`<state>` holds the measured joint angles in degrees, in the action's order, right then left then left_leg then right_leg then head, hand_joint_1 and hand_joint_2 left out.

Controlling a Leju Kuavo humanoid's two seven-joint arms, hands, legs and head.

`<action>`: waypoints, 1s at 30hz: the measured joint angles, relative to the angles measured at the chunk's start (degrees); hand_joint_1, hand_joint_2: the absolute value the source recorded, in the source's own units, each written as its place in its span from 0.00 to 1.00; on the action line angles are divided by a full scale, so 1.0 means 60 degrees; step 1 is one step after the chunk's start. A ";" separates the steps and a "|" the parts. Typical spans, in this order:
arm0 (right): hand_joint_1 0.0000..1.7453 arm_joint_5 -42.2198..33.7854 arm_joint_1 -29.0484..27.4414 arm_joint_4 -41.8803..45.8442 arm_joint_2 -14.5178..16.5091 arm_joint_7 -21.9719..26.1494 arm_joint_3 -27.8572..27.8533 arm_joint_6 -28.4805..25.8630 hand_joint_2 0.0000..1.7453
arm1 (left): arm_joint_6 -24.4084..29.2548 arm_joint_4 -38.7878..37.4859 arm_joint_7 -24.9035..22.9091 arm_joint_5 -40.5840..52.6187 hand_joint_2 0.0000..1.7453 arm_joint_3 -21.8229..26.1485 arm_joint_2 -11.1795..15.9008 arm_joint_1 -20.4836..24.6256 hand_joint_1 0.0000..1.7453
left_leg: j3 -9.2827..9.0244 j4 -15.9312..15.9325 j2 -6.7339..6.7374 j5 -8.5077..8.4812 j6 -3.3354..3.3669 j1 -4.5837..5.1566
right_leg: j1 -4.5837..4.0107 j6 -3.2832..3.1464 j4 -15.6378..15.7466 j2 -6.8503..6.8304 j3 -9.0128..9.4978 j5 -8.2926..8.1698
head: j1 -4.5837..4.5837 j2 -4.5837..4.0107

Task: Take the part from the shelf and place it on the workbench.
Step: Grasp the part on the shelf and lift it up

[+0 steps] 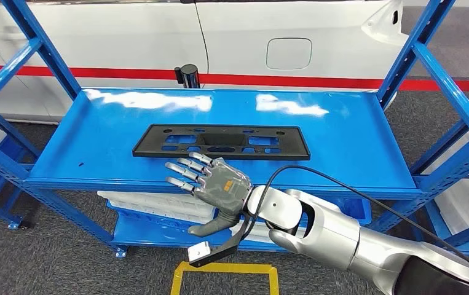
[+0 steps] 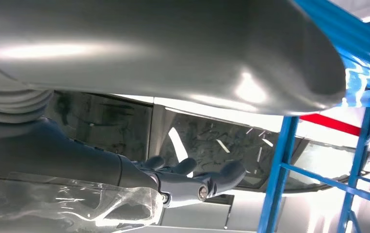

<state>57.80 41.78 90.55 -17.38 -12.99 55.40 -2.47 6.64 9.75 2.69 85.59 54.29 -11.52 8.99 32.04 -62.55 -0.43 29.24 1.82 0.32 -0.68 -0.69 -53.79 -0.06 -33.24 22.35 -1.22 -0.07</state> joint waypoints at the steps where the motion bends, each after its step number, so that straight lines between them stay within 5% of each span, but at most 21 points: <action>1: 0.00 -0.0004 -0.0002 0.0000 0.0001 0.0000 -0.0002 0.0000 0.00 | 0.0000 0.0000 0.0000 0.0000 0.00 0.0000 0.0001 0.0004 0.00 | 0.0157 -0.0255 0.0000 0.0097 -0.0030 -0.0021 | 0.0000 -0.0004 0.0000 0.0000 0.0006 0.0011 | -0.0001 0.0000; 6: 0.00 -0.0005 -0.0002 0.0000 0.0001 -0.0001 -0.0004 0.0000 0.00 | 0.0000 0.0000 0.0000 0.0000 0.00 0.0000 0.0003 0.0004 0.00 | 0.0269 -0.0437 0.0000 0.0175 -0.0047 -0.0029 | 0.0000 -0.0005 0.0000 0.0001 0.0008 0.0019 | -0.0001 0.0000; 10: 0.00 -0.0005 -0.0071 -0.0009 -0.0006 0.0001 -0.0002 0.0000 0.00 | 0.0000 0.0000 -0.0006 0.0000 0.00 0.0003 0.0017 -0.0050 0.00 | 0.1151 -0.1515 0.0004 0.0516 -0.0164 -0.0103 | 0.0009 0.0011 -0.0004 0.0020 0.0077 0.0112 | 0.0003 0.0000; 14: 0.00 -0.0003 -0.0085 -0.0018 -0.0006 -0.0001 -0.0027 0.0000 0.00 | -0.0009 0.0000 -0.0012 0.0000 0.00 0.0000 0.0034 -0.0062 0.00 | 0.0186 0.1406 0.0020 -0.1180 0.0057 -0.0086 | 0.0031 0.0359 0.0006 0.0049 0.0442 0.0508 | -0.0003 0.0000; 17: 0.00 -0.0002 -0.0066 -0.0016 -0.0009 -0.0003 -0.0064 -0.0003 0.00 | -0.0004 0.0000 -0.0011 0.0000 0.00 0.0002 0.0036 -0.0051 0.00 | 0.0058 0.1442 0.0010 -0.1166 0.0214 -0.0121 | 0.0063 0.0495 -0.0748 0.0044 0.0166 0.0954 | -0.0009 0.0000; 20: 0.00 -0.0002 -0.0110 -0.0024 -0.0010 -0.0003 -0.0071 -0.0004 0.00 | 0.0000 0.0000 -0.0011 0.0000 0.00 0.0003 0.0037 -0.0041 0.00 | -0.0057 0.1442 0.0012 -0.1049 0.0290 -0.0120 | 0.0097 0.0559 -0.2839 0.0045 -0.1010 0.1697 | -0.0012 0.0000; 22: 0.00 -0.0001 -0.0156 -0.0028 -0.0010 -0.0003 -0.0068 -0.0004 0.00 | 0.0000 0.0000 -0.0011 0.0000 0.00 0.0004 0.0037 -0.0057 0.00 | -0.0164 0.1440 -0.0006 -0.0946 0.0280 -0.0118 | 0.0124 0.0567 -0.3063 0.0044 -0.1331 0.1458 | -0.0012 0.0000; 24: 0.00 -0.0002 -0.0161 -0.0030 -0.0011 -0.0003 -0.0073 -0.0004 0.00 | -0.0001 0.0000 -0.0011 0.0000 0.00 0.0004 0.0037 -0.0063 0.00 | -0.0328 0.1443 -0.0042 -0.0811 0.0231 -0.0121 | 0.0149 0.0549 -0.1793 0.0041 -0.0897 0.0587 | -0.0012 0.0000; 26: 0.00 -0.0003 -0.0153 -0.0032 -0.0016 -0.0003 -0.0083 -0.0002 0.00 | -0.0002 0.0000 -0.0011 0.0001 0.00 0.0004 0.0037 -0.0049 0.00 | -0.0452 0.1431 -0.0066 -0.0671 0.0139 -0.0092 | 0.0145 0.0493 -0.0523 0.0047 -0.0357 0.0014 | -0.0006 0.0000; 30: 0.00 -0.0005 -0.0147 -0.0033 -0.0030 -0.0003 -0.0096 -0.0005 0.00 | -0.0004 0.0000 -0.0012 0.0003 0.00 0.0004 0.0037 -0.0028 0.00 | -0.0509 0.1439 -0.0064 -0.0489 -0.0069 -0.0102 | 0.0082 0.0272 -0.0205 0.0074 -0.0208 0.0086 | 0.0001 0.0000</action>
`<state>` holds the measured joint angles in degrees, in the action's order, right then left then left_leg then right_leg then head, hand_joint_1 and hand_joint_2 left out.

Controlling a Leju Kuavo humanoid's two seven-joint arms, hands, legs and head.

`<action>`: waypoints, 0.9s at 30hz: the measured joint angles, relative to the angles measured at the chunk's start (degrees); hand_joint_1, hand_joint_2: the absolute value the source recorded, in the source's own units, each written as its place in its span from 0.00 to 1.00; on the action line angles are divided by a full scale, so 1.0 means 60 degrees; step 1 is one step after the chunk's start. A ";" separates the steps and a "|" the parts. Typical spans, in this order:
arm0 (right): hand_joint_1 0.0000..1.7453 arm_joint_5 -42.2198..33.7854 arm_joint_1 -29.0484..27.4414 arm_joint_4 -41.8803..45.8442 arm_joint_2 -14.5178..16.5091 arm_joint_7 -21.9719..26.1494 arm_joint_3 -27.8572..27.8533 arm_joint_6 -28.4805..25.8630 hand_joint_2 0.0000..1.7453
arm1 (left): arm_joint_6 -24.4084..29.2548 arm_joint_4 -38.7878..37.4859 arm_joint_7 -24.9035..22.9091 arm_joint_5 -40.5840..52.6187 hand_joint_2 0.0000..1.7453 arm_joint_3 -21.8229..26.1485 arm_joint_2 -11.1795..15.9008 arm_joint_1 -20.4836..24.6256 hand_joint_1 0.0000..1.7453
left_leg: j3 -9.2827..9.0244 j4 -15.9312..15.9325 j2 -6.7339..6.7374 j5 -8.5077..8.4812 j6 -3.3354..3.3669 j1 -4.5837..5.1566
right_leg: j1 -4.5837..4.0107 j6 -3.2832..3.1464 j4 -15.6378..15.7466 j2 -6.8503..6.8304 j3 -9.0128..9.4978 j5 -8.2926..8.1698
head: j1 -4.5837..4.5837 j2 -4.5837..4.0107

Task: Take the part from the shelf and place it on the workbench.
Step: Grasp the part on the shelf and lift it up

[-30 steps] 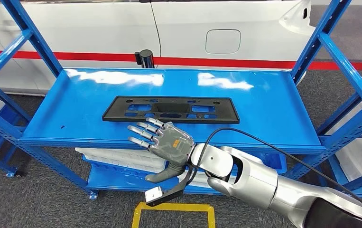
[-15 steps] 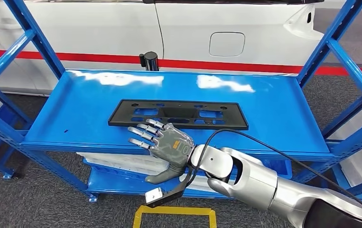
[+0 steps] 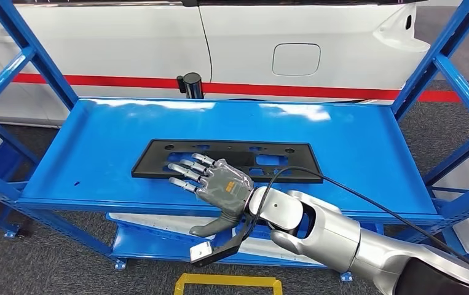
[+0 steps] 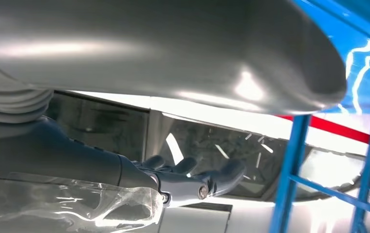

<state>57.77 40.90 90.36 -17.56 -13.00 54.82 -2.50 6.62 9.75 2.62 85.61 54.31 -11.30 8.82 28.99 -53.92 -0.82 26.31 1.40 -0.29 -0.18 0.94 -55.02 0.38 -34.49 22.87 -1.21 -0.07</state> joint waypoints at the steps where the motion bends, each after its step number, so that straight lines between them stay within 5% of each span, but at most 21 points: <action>1: 0.00 -0.0004 0.0010 0.0001 -0.0004 -0.0005 -0.0014 0.0000 0.00 | 0.0001 0.0000 -0.0001 0.0001 0.00 0.0000 0.0000 0.0006 0.00 | 0.0045 -0.0141 0.0011 0.0093 -0.0051 -0.0008 | 0.0011 -0.0058 0.0012 0.0000 0.0041 0.0030 | 0.0007 0.0000; 3: 0.00 -0.0030 0.0032 0.0005 -0.0003 -0.0047 -0.0042 0.0020 0.00 | 0.0001 0.0000 -0.0003 0.0001 0.00 0.0000 -0.0002 0.0024 0.00 | 0.0472 -0.1007 0.0033 0.0471 -0.0147 -0.0029 | 0.0045 -0.0158 0.0028 -0.0010 0.0151 0.0102 | 0.0022 0.0000; 5: 0.00 -0.0099 0.0042 -0.0006 -0.0003 -0.0126 -0.0055 0.0090 0.00 | 0.0000 0.0000 -0.0015 0.0001 0.00 0.0000 -0.0004 0.0015 0.00 | 0.1353 -0.2516 0.0046 0.0961 -0.0203 -0.0033 | 0.0023 -0.0218 0.0027 -0.0016 0.0250 0.0201 | 0.0031 0.0000; 7: 0.00 -0.0185 0.0045 -0.0034 -0.0005 -0.0204 -0.0068 0.0162 0.00 | 0.0000 0.0000 -0.0035 0.0001 0.00 0.0000 -0.0004 -0.0015 0.00 | 0.2014 -0.3372 0.0049 0.1027 -0.0196 -0.0027 | -0.0012 -0.0238 0.0027 -0.0006 0.0372 0.0305 | 0.0031 0.0000; 9: 0.00 -0.0278 0.0081 -0.0069 -0.0005 -0.0268 -0.0091 0.0208 0.00 | 0.0000 0.0000 -0.0043 0.0003 0.00 0.0000 -0.0004 -0.0017 0.00 | 0.1889 -0.2604 0.0048 0.0322 -0.0103 0.0005 | -0.0044 -0.0238 0.0029 0.0013 0.0544 0.0421 | 0.0031 0.0000; 11: 0.00 -0.0399 0.0157 -0.0118 -0.0011 -0.0336 -0.0126 0.0260 0.00 | 0.0000 0.0000 -0.0046 0.0004 0.00 0.0000 0.0003 0.0000 0.00 | 0.1316 -0.1061 0.0049 -0.0560 0.0059 0.0091 | -0.0061 -0.0214 0.0036 0.0026 0.0708 0.0539 | 0.0029 0.0000; 13: 0.00 -0.0533 0.0213 -0.0221 -0.0020 -0.0415 -0.0165 0.0318 0.00 | -0.0006 0.0000 -0.0056 0.0005 0.00 0.0000 0.0014 0.0018 0.00 | 0.0980 -0.0222 0.0053 -0.0898 0.0194 0.0192 | -0.0070 -0.0141 0.0041 0.0022 0.0758 0.0621 | 0.0027 0.0000; 15: 0.00 -0.0635 0.0227 -0.0331 -0.0036 -0.0459 -0.0200 0.0340 0.00 | -0.0020 0.0000 -0.0070 0.0008 0.00 0.0000 0.0016 0.0017 0.00 | 0.0949 -0.0119 0.0050 -0.0886 0.0270 0.0234 | -0.0064 -0.0050 0.0067 0.0004 0.0762 0.0663 | 0.0026 0.0000; 17: 0.00 -0.0689 0.0241 -0.0391 -0.0064 -0.0459 -0.0250 0.0324 0.50 | -0.0030 0.0000 -0.0079 0.0012 0.00 0.0000 0.0011 0.0012 0.00 | 0.0891 -0.0039 0.0040 -0.0893 0.0334 0.0184 | -0.0070 0.0037 0.0067 -0.0009 0.0793 0.0739 | 0.0023 0.0000; 19: 0.00 -0.0717 0.0274 -0.0472 -0.0096 -0.0458 -0.0318 0.0315 1.00 | -0.0037 0.0000 -0.0083 0.0015 0.00 0.0000 0.0008 0.0045 0.00 | 0.0781 0.0068 0.0039 -0.0897 0.0395 0.0124 | -0.0058 0.0133 -0.0568 -0.0010 0.0515 0.1097 | 0.0010 0.0000; 22: 0.00 -0.0759 0.0253 -0.0627 -0.0140 -0.0485 -0.0348 0.0334 1.00 | -0.0108 0.0000 -0.0038 0.0016 0.00 0.0000 0.0005 0.0098 0.00 | 0.0699 0.0091 0.0042 -0.0835 0.0449 0.0110 | 0.0010 0.0234 -0.2488 -0.0010 -0.0592 0.1769 | -0.0003 0.0000; 24: 0.00 -0.0814 0.0221 -0.0730 -0.0168 -0.0528 -0.0348 0.0370 1.00 | -0.0174 0.0000 0.0017 0.0020 0.00 0.0000 0.0003 0.0091 0.00 | 0.0649 0.0087 0.0036 -0.0784 0.0442 0.0101 | 0.0052 0.0274 -0.2793 -0.0012 -0.0962 0.1579 | -0.0005 0.0000; 27: 0.00 -0.0880 0.0236 -0.0871 -0.0209 -0.0597 -0.0377 0.0390 1.00 | -0.0204 0.0000 0.0047 0.0023 0.00 0.0000 -0.0001 0.0098 0.00 | 0.0497 0.0094 0.0015 -0.0689 0.0345 0.0084 | 0.0085 0.0268 -0.0745 -0.0021 -0.0137 0.0387 | -0.0002 0.0000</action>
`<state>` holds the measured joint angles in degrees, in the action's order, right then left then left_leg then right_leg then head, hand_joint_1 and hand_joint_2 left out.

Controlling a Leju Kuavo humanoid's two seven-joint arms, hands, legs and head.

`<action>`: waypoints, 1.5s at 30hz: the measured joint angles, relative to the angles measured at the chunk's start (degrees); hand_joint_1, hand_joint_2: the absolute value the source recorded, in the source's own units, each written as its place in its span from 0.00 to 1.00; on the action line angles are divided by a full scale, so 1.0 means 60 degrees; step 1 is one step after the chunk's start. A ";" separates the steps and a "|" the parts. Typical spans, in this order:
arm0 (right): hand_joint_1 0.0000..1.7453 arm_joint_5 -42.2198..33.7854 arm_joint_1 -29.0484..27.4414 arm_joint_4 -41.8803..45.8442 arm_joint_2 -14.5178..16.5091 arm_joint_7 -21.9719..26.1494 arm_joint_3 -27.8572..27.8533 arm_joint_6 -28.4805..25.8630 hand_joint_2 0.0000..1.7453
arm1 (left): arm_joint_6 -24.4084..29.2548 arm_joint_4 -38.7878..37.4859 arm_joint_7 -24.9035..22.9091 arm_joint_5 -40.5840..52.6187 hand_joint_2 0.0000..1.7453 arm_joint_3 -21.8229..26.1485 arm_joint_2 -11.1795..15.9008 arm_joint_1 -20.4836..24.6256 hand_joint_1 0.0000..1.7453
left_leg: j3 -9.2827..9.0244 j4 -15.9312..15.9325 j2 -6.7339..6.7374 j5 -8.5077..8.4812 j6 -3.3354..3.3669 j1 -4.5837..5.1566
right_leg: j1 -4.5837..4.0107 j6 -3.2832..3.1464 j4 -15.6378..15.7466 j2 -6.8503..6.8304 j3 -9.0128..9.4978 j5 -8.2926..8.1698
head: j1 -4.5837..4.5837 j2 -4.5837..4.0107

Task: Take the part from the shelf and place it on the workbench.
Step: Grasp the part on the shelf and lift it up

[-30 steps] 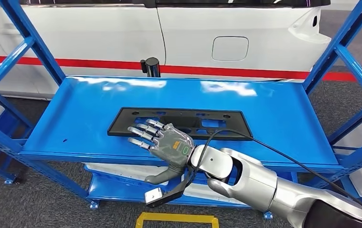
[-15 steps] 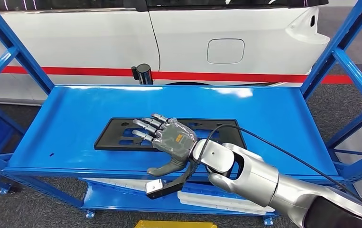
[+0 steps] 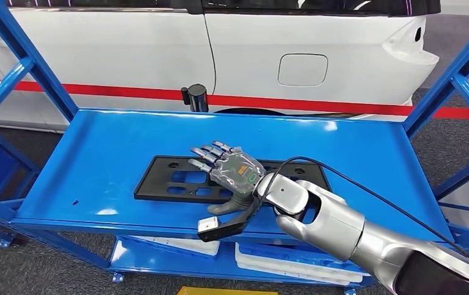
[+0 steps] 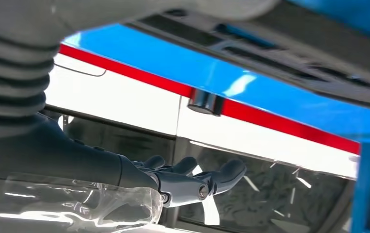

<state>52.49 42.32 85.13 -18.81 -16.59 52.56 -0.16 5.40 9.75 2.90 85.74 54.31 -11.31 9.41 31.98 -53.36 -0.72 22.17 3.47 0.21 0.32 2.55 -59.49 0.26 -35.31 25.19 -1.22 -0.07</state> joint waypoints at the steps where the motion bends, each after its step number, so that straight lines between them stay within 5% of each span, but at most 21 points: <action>1: 0.00 -0.0017 0.0011 -0.0041 -0.0011 -0.0016 -0.0011 -0.0001 1.00 | -0.0005 0.0000 0.0001 0.0001 0.00 0.0000 -0.0001 0.0015 0.00 | -0.0033 0.0000 -0.0004 0.0029 -0.0049 0.0005 | -0.0009 -0.0036 0.0582 0.0004 0.0261 -0.0251 | 0.0000 0.0000; 7: 0.00 -0.0100 0.0059 -0.0264 -0.0025 -0.0079 -0.0036 -0.0009 1.00 | -0.0098 0.0000 0.0007 0.0004 0.00 -0.0004 0.0000 0.0045 0.00 | 0.0100 -0.0325 0.0017 0.0301 -0.0349 -0.0028 | -0.0039 -0.0349 0.0911 0.0021 0.0414 -0.0328 | 0.0013 0.0000; 10: 0.00 -0.0271 0.0066 -0.0412 -0.0024 -0.0151 -0.0047 0.0046 1.00 | -0.0102 0.0000 0.0025 0.0004 0.00 -0.0004 0.0002 0.0033 0.00 | 0.1045 -0.2315 0.0038 0.1191 -0.0493 -0.0081 | -0.0032 -0.0429 0.0916 0.0006 0.0435 -0.0315 | 0.0033 0.0000; 12: 0.00 -0.0440 0.0041 -0.0528 -0.0023 -0.0184 -0.0041 0.0176 1.00 | -0.0102 0.0000 0.0026 0.0004 0.00 -0.0004 0.0016 0.0001 0.00 | 0.1527 -0.3197 0.0038 0.1416 -0.0526 -0.0090 | -0.0045 -0.0440 0.0914 0.0007 0.0437 -0.0307 | 0.0033 0.0000; 13: 0.00 -0.0538 0.0030 -0.0586 -0.0023 -0.0194 -0.0040 0.0271 1.00 | -0.0102 0.0000 0.0026 0.0004 0.00 -0.0004 0.0034 -0.0009 0.00 | 0.1478 -0.3016 0.0039 0.1251 -0.0514 -0.0090 | -0.0052 -0.0439 0.0914 0.0011 0.0442 -0.0304 | 0.0033 0.0000; 16: 0.00 -0.0816 0.0026 -0.0712 -0.0023 -0.0229 -0.0038 0.0545 1.00 | -0.0103 0.0000 0.0027 0.0004 0.00 -0.0004 0.0109 0.0000 0.00 | 0.0542 -0.0988 0.0040 0.0328 -0.0408 -0.0069 | -0.0075 -0.0414 0.0913 0.0026 0.0473 -0.0285 | 0.0033 0.0000; 18: 0.00 -0.0998 0.0045 -0.0807 -0.0023 -0.0307 -0.0026 0.0751 1.00 | -0.0105 0.0000 0.0043 0.0004 0.00 -0.0005 0.0142 0.0021 0.00 | 0.0134 -0.0122 0.0038 0.0046 -0.0324 -0.0021 | -0.0098 -0.0359 0.0910 0.0028 0.0477 -0.0261 | 0.0029 0.0000; 23: 0.00 -0.1255 0.0101 -0.1061 -0.0037 -0.0664 -0.0004 0.1187 1.00 | -0.0107 0.0000 0.0107 0.0004 0.00 -0.0007 0.0149 0.0032 0.00 | -0.0012 0.0085 0.0038 -0.0038 -0.0090 -0.0029 | -0.0075 -0.0129 0.0610 0.0014 0.0369 -0.0004 | 0.0010 0.0000; 26: 0.00 -0.1264 0.0130 -0.1207 -0.0051 -0.0892 0.0007 0.1330 1.00 | -0.0110 0.0000 0.0116 0.0004 0.00 -0.0007 0.0136 0.0043 0.00 | -0.0064 0.0118 0.0047 -0.0048 -0.0022 -0.0056 | -0.0030 -0.0033 -0.1262 0.0011 -0.0517 0.0895 | -0.0012 0.0000; 27: 0.13 -0.1266 0.0129 -0.1249 -0.0053 -0.0965 0.0010 0.1369 1.00 | -0.0113 0.0000 0.0116 0.0004 0.00 -0.0007 0.0132 0.0037 0.00 | -0.0068 0.0117 0.0048 -0.0040 -0.0017 -0.0060 | -0.0010 -0.0010 -0.1882 0.0011 -0.0845 0.1093 | -0.0014 0.0000; 28: 0.37 -0.1266 0.0132 -0.1279 -0.0055 -0.1028 0.0012 0.1399 1.00 | -0.0115 0.0000 0.0116 0.0004 0.00 -0.0007 0.0132 0.0028 0.00 | -0.0075 0.0115 0.0047 -0.0030 -0.0019 -0.0068 | 0.0010 0.0009 -0.2147 0.0010 -0.1009 0.1101 | -0.0015 0.0000; 30: 0.87 -0.1267 0.0154 -0.1341 -0.0056 -0.1155 0.0013 0.1472 1.00 | -0.0118 0.0000 0.0113 0.0004 0.00 -0.0007 0.0132 0.0019 0.00 | -0.0118 0.0110 0.0032 0.0002 -0.0053 -0.0095 | 0.0059 0.0039 -0.1450 0.0003 -0.0724 0.0581 | -0.0015 0.0000; 31: 1.00 -0.1267 0.0168 -0.1369 -0.0056 -0.1195 0.0014 0.1499 1.00 | -0.0118 0.0000 0.0112 0.0004 0.00 -0.0007 0.0133 0.0019 0.00 | -0.0147 0.0104 0.0021 0.0028 -0.0089 -0.0101 | 0.0089 0.0056 -0.0675 -0.0008 -0.0342 0.0211 | -0.0015 0.0000; 34: 1.00 -0.1264 0.0206 -0.1463 -0.0056 -0.1247 0.0027 0.1532 1.00 | -0.0118 0.0000 0.0106 0.0004 0.00 -0.0007 0.0136 0.0022 0.00 | -0.0183 0.0067 -0.0005 0.0116 -0.0250 -0.0060 | 0.0093 -0.0001 0.0815 0.0014 0.0402 -0.0291 | -0.0010 0.0000; 38: 1.00 -0.1174 0.0215 -0.1521 -0.0057 -0.1276 0.0037 0.1432 1.00 | -0.0117 0.0000 0.0099 0.0004 0.00 -0.0008 0.0137 0.0008 0.00 | -0.0079 -0.0171 0.0011 0.0306 -0.0460 -0.0130 | 0.0051 -0.0260 0.0854 0.0043 0.0407 -0.0289 | -0.0004 0.0000; 43: 1.00 -0.1070 0.0192 -0.1536 -0.0040 -0.1218 0.0047 0.1067 1.00 | -0.0117 0.0000 0.0099 0.0004 0.00 -0.0011 0.0131 -0.0022 0.00 | 0.1373 -0.3090 0.0035 0.1531 -0.0580 -0.0149 | 0.0008 -0.0398 0.0858 0.0036 0.0400 -0.0293 | 0.0006 0.0000; 45: 1.00 -0.1077 0.0165 -0.1530 -0.0034 -0.1112 0.0044 0.0792 1.00 | -0.0113 0.0000 0.0106 0.0004 0.00 -0.0011 0.0132 -0.0041 0.00 | 0.1306 -0.2787 0.0034 0.1186 -0.0495 -0.0121 | -0.0038 -0.0408 0.0858 0.0043 0.0420 -0.0282 | 0.0006 0.0000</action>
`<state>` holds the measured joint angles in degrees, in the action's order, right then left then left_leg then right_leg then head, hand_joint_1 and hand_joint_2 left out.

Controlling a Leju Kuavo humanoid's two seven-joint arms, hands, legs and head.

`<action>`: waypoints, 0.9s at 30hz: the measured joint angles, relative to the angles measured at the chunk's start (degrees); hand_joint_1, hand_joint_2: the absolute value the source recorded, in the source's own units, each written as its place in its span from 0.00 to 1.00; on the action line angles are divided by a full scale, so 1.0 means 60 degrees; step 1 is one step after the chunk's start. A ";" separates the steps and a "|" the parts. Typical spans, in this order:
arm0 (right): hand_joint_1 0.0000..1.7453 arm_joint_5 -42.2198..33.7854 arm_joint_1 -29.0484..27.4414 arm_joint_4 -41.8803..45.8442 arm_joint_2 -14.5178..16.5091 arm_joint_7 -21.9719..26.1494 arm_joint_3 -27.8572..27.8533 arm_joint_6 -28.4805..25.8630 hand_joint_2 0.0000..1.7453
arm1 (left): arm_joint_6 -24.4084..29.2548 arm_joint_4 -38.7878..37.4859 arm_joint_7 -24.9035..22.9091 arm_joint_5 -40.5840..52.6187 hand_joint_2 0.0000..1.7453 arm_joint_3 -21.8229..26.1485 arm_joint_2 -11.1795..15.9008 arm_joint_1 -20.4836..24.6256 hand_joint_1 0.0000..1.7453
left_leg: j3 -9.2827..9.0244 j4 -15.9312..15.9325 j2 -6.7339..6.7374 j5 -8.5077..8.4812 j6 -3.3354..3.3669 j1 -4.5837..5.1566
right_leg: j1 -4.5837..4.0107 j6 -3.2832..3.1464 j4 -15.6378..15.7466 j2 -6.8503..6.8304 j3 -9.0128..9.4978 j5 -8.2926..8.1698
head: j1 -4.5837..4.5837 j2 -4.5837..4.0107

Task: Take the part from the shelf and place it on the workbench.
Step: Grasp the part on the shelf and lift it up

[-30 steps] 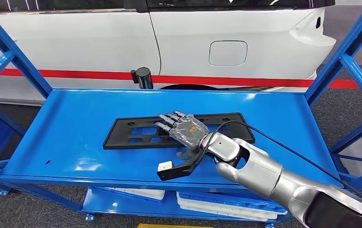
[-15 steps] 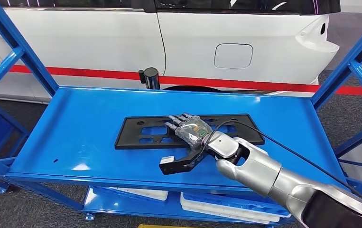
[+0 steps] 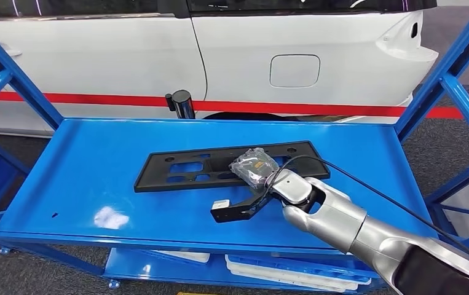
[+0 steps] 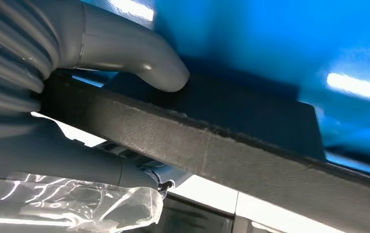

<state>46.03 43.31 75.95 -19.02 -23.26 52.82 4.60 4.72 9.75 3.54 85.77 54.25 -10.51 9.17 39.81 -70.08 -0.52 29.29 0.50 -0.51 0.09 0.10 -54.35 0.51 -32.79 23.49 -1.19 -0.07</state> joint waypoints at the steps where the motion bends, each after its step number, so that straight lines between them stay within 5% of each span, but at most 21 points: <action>1: 1.00 -0.0002 -0.0007 0.0014 0.0005 0.0055 -0.0010 -0.0159 1.00 | 0.0004 0.0000 0.0006 0.0000 0.00 0.0000 0.0000 -0.0001 0.00 | -0.0294 0.0682 0.0000 -0.0367 0.0078 0.0030 | -0.0019 -0.0003 0.0001 0.0006 0.0015 0.0007 | 0.0000 0.0000; 4: 1.00 0.0013 -0.0009 0.0107 0.0013 0.0157 -0.0059 -0.0546 1.00 | 0.0015 0.0000 0.0026 -0.0001 0.00 0.0000 0.0004 0.0017 0.00 | -0.1163 0.2563 0.0035 -0.1108 0.0302 0.0164 | -0.0075 0.0032 -0.0009 0.0023 0.0023 0.0043 | -0.0003 0.0000; 8: 1.00 -0.0044 -0.0062 0.0500 0.0015 0.0473 -0.0144 -0.1293 1.00 | 0.0029 0.0000 0.0055 -0.0004 0.00 0.0000 -0.0016 -0.0032 0.00 | -0.1300 0.2836 0.0069 -0.1201 0.0376 0.0155 | -0.0072 0.0160 -0.0104 0.0011 -0.0011 0.0156 | -0.0017 0.0000; 10: 1.00 -0.0324 -0.0082 0.0922 0.0016 0.0706 -0.0293 -0.1826 1.00 | 0.0073 0.0000 0.0067 -0.0004 0.00 0.0000 -0.0032 -0.0038 0.00 | -0.1357 0.2925 0.0077 -0.1254 0.0453 0.0111 | -0.0063 0.0228 -0.0813 0.0000 -0.0307 0.0626 | -0.0036 0.0000; 12: 1.00 -0.0771 -0.0093 0.1411 0.0032 0.0887 -0.0460 -0.2217 1.00 | 0.0121 0.0000 0.0080 -0.0005 0.00 0.0000 -0.0044 -0.0039 0.00 | -0.1370 0.2930 0.0083 -0.1254 0.0480 0.0108 | -0.0025 0.0279 -0.2257 -0.0007 -0.0949 0.1339 | -0.0049 0.0000; 14: 1.00 -0.1179 -0.0119 0.1866 0.0048 0.0995 -0.0578 -0.2383 1.00 | 0.0146 0.0000 0.0091 -0.0006 0.00 0.0000 -0.0062 -0.0062 0.00 | -0.1376 0.2923 0.0078 -0.1242 0.0472 0.0082 | 0.0024 0.0349 -0.3197 -0.0010 -0.1406 0.1591 | -0.0049 0.0000; 15: 1.00 -0.1362 -0.0140 0.2088 0.0051 0.1051 -0.0634 -0.2432 1.00 | 0.0151 0.0000 0.0097 -0.0006 0.00 0.0000 -0.0069 -0.0074 0.00 | -0.1381 0.2911 0.0069 -0.1230 0.0454 0.0055 | 0.0062 0.0396 -0.3082 -0.0015 -0.1364 0.1418 | -0.0049 0.0000; 17: 1.00 -0.1924 -0.0177 0.2566 0.0050 0.1299 -0.0786 -0.2648 1.00 | 0.0158 0.0000 0.0133 -0.0008 0.50 0.0000 -0.0081 -0.0088 0.00 | -0.1387 0.2837 0.0044 -0.1171 0.0363 -0.0013 | 0.0171 0.0513 -0.1775 -0.0047 -0.0739 0.0691 | -0.0051 0.0000; 19: 1.00 -0.2930 -0.0198 0.3075 0.0053 0.1729 -0.0971 -0.3035 1.00 | 0.0174 0.0000 0.0205 -0.0011 1.00 0.0002 -0.0081 -0.0083 0.00 | -0.1362 0.2709 0.0027 -0.1076 0.0219 -0.0032 | 0.0233 0.0567 -0.0526 -0.0030 -0.0122 0.0252 | -0.0051 0.0000; 24: 1.00 -0.5931 -0.0352 0.4520 0.0044 0.2774 -0.1434 -0.3535 1.00 | 0.0272 0.0000 0.0351 -0.0019 1.00 0.0007 -0.0082 -0.0101 0.00 | -0.1294 0.2512 0.0041 -0.0902 -0.0014 -0.0074 | 0.0188 0.0269 -0.0227 0.0064 0.0011 0.0223 | -0.0042 0.0000; 27: 1.00 -0.7299 -0.0604 0.5245 0.0034 0.3307 -0.1669 -0.3522 1.00 | 0.0360 0.0000 0.0503 -0.0025 1.00 0.0014 -0.0092 -0.0103 0.00 | -0.0601 0.0908 0.0059 -0.0065 -0.0104 -0.0093 | 0.0180 0.0162 -0.0219 0.0050 0.0030 0.0223 | -0.0036 0.0000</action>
<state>2.23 39.68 107.42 -18.81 -3.42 42.81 -16.54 6.88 9.75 6.56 85.62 54.33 -11.07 8.55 36.21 -64.63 -0.17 28.89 -0.13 -1.07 1.18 1.07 -55.66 0.81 -32.61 24.83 -1.40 -0.07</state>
